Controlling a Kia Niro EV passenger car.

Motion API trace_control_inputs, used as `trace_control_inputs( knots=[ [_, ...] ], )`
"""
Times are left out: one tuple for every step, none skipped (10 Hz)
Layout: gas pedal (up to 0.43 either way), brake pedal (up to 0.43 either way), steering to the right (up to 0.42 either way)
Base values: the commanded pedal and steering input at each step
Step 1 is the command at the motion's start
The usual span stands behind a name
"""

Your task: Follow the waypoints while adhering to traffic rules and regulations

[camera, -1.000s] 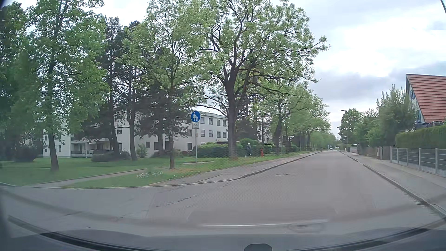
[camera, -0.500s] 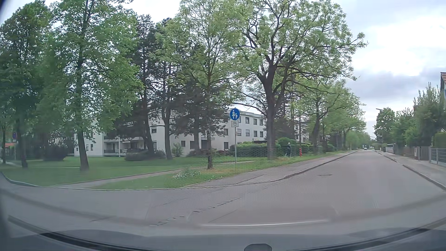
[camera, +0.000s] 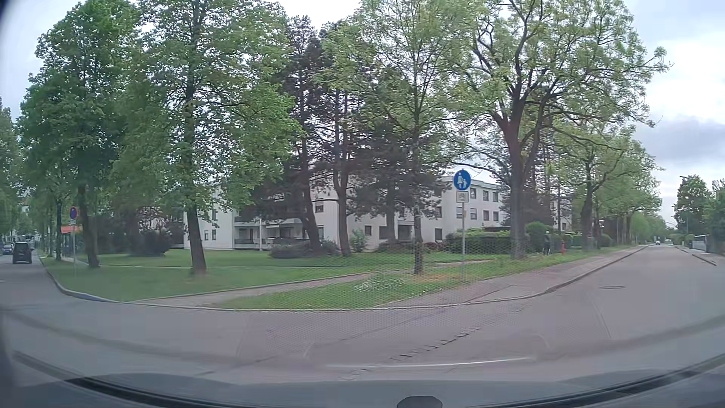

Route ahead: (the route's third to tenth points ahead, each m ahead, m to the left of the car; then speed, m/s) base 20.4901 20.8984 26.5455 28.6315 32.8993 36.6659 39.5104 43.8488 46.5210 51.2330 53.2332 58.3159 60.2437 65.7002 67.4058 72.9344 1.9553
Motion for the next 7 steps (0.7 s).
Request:
trace_control_inputs(
  knots=[
    [0.110, 0.000, -0.726],
    [0.110, 0.000, -0.728],
    [0.110, 0.000, -0.728],
    [0.110, 0.000, -0.728],
    [0.110, 0.000, -0.730],
    [0.110, 0.000, -0.733],
    [0.110, 0.000, -0.735]
  ],
)
